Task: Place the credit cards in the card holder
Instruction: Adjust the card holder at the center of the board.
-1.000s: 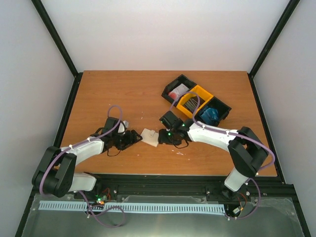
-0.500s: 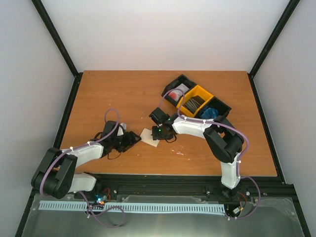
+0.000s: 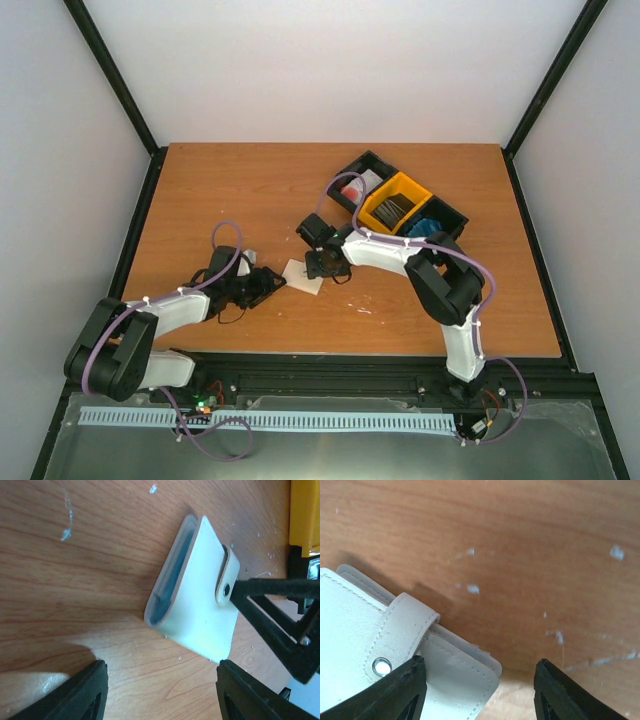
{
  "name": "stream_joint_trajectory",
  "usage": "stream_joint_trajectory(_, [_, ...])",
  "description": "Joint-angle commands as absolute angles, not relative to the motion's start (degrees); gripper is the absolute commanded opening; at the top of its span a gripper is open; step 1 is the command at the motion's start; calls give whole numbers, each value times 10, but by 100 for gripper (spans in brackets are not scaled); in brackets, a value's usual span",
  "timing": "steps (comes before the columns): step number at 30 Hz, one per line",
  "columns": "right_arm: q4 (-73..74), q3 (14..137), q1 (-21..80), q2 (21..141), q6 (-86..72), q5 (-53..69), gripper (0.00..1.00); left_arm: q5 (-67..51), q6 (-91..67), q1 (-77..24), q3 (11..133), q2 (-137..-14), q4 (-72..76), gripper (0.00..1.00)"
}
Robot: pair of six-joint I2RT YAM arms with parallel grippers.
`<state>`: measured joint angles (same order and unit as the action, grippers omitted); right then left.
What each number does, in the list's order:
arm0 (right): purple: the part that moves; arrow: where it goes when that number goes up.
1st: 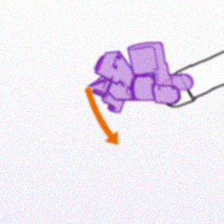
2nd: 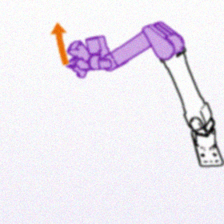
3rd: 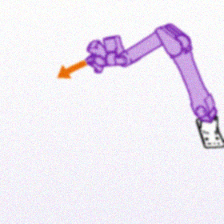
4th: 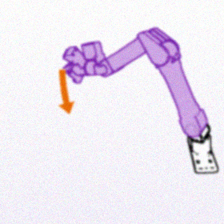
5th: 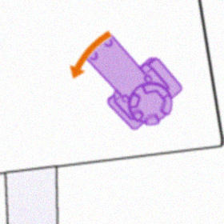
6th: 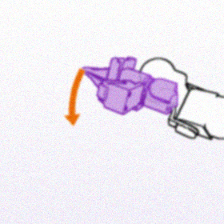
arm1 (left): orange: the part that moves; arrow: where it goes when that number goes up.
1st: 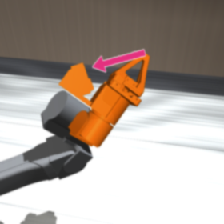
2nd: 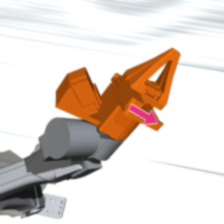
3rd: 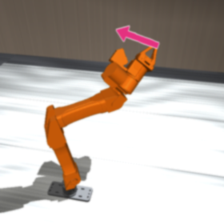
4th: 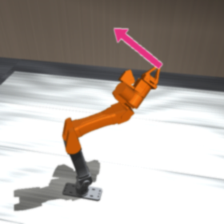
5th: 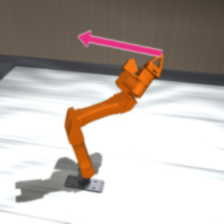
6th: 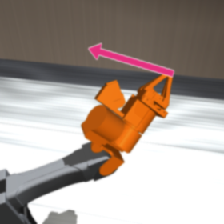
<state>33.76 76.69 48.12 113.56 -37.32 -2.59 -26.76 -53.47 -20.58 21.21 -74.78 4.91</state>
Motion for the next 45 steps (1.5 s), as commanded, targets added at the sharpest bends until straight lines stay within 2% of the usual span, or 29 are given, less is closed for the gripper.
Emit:
stream_joint_trajectory(1, [369,810,479,1174,-332,-85,58,-262,-526,-210,220,-755,32,61])
stream_joint_trajectory(7, [302,775,479,1166,-303,57,45,-259,-526,-210,219,-757,33,60])
stream_joint_trajectory(10, [268,720,481,1134,-323,103,37,-252,-533,-210,212,-753,35,57])
stream_joint_trajectory(14, [248,680,501,1102,-345,132,32,-236,-555,-209,198,-748,41,53])
stream_joint_trajectory(18, [264,684,531,1101,-381,131,32,-223,-572,-209,190,-740,46,50])
stream_joint_trajectory(21, [303,699,548,1099,-412,71,33,-207,-577,-208,186,-725,35,50])
stream_joint_trajectory(27, [395,789,551,1124,-378,-27,42,-215,-580,-202,175,-709,50,51])
stream_joint_trajectory(35, [391,891,551,1183,-312,9,47,-248,-586,-190,171,-731,76,51])
stream_joint_trajectory(45, [364,882,537,1217,-333,18,44,-294,-599,-162,154,-768,115,49])
